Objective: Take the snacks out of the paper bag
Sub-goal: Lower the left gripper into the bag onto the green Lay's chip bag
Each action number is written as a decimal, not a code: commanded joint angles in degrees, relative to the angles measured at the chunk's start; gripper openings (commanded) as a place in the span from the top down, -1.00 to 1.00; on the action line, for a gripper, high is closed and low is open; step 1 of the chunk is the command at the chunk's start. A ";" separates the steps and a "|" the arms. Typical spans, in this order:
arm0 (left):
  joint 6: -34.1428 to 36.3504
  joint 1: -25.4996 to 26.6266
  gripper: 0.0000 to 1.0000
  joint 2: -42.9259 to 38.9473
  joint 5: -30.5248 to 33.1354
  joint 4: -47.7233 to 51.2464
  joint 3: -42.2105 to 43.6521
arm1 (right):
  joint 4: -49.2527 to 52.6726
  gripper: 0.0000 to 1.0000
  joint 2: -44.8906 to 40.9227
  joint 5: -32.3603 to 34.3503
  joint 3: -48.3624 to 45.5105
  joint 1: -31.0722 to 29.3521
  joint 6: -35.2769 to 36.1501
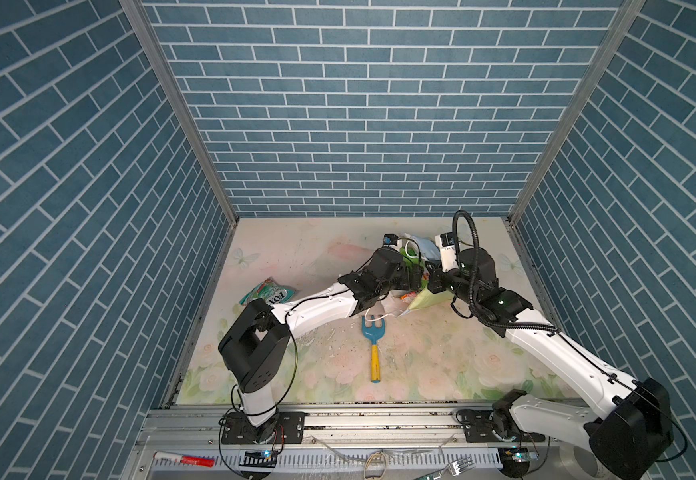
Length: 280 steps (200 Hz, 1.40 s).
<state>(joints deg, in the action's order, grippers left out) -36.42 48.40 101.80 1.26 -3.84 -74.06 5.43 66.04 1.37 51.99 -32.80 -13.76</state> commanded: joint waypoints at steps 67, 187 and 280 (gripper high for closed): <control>-2.34 0.01 0.53 1.74 2.32 -1.87 -0.96 | -0.49 1.00 -2.21 1.36 -1.41 0.10 -1.82; 0.14 -0.01 1.00 -4.20 2.49 1.60 0.26 | -0.94 1.00 -2.41 2.22 -2.04 0.10 -1.89; 1.27 -0.06 1.00 -9.29 1.78 0.37 4.38 | -2.52 1.00 -2.23 3.57 -3.25 0.10 -1.80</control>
<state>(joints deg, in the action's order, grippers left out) -36.34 48.40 95.18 3.38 -1.93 -70.83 4.16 64.47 2.39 50.09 -32.80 -14.76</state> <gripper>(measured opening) 0.047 0.046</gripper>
